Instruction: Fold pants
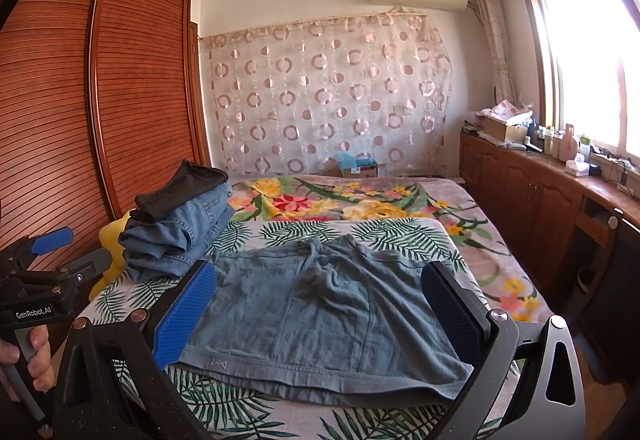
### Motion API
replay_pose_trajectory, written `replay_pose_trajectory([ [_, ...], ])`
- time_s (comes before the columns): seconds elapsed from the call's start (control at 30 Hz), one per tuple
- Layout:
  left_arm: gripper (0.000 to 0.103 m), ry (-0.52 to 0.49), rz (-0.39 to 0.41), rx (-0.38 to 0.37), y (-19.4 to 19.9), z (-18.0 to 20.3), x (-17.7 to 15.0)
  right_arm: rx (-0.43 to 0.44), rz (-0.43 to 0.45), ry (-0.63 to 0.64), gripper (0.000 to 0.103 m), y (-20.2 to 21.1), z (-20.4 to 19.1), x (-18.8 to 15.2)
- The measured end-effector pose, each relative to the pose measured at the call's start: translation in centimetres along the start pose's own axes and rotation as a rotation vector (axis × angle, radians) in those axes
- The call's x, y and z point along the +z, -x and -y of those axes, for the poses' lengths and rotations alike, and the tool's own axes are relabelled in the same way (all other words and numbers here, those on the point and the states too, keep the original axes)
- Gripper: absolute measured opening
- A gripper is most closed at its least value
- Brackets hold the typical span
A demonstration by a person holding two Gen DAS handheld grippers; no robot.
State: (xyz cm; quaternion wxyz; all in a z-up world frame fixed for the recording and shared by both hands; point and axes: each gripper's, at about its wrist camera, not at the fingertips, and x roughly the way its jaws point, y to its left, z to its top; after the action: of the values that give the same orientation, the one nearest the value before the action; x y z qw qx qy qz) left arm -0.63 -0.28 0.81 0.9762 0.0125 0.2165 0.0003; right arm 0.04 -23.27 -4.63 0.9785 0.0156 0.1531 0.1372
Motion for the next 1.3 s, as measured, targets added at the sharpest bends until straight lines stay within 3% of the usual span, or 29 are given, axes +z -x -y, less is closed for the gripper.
replay_pose_trajectory([
  [1.3,0.103,-0.004,0.006,0.002,0.71,0.29,0.55,-0.001,0.002,-0.004,0.102,0.14,-0.11,0.00],
])
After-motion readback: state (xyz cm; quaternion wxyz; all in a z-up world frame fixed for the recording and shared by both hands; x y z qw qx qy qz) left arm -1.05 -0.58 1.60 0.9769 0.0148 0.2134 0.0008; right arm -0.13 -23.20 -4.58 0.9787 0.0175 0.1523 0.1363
